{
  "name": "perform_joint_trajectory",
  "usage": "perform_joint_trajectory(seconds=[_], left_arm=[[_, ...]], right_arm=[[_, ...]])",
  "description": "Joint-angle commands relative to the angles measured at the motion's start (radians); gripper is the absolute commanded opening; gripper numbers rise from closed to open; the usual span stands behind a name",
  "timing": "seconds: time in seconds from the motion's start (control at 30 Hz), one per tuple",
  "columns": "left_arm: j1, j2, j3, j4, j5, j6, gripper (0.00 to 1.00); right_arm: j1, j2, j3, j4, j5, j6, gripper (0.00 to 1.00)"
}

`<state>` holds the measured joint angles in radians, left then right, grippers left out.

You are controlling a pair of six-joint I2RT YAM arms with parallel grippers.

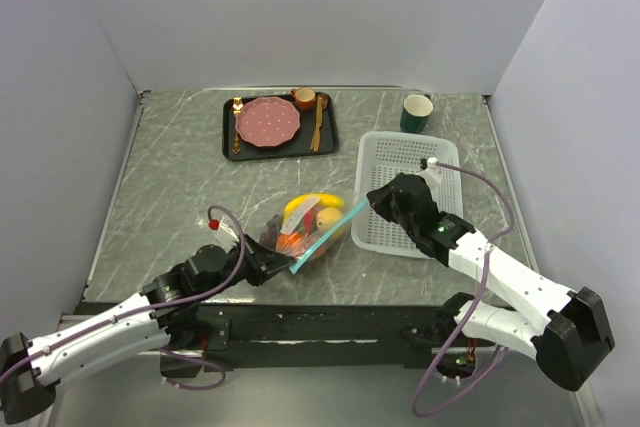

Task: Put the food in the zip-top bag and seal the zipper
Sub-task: Zip the zipper food storage bag at the center of the board, then reset both arms

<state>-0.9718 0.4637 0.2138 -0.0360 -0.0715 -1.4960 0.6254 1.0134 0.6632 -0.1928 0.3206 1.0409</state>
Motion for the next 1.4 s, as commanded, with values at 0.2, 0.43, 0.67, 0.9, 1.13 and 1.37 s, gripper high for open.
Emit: perform_joint_trajectory(seconds=[0.2,0.43,0.67,0.9,1.13,1.37], left_arm=[[0.005,0.019,0.045,0.004,-0.019,0.054,0.14],[0.005,0.029,0.131,-0.079,-0.065,0.146,0.67],[0.005,-0.008,0.258,-0.305,-0.232,0.238,0.99],[0.005,0.039,0.436,-0.459,-0.422,0.379,0.99],[0.04,0.217,0.646,-0.562,-0.576,0.532,0.99],[0.376,0.41,0.768,-0.458,-0.331,0.773,0.99]], right_arm=[[-0.035,-0.018,0.078,0.006,0.086,-0.134,0.43],[-0.044,-0.128,0.099,-0.097,0.204,-0.193,0.77],[-0.124,-0.127,0.133,-0.188,0.226,-0.235,0.86],[-0.26,-0.115,0.147,-0.201,0.164,-0.311,0.87],[-0.417,-0.09,0.203,-0.255,0.146,-0.373,0.93],[-0.559,-0.024,0.236,-0.229,0.035,-0.505,1.0]])
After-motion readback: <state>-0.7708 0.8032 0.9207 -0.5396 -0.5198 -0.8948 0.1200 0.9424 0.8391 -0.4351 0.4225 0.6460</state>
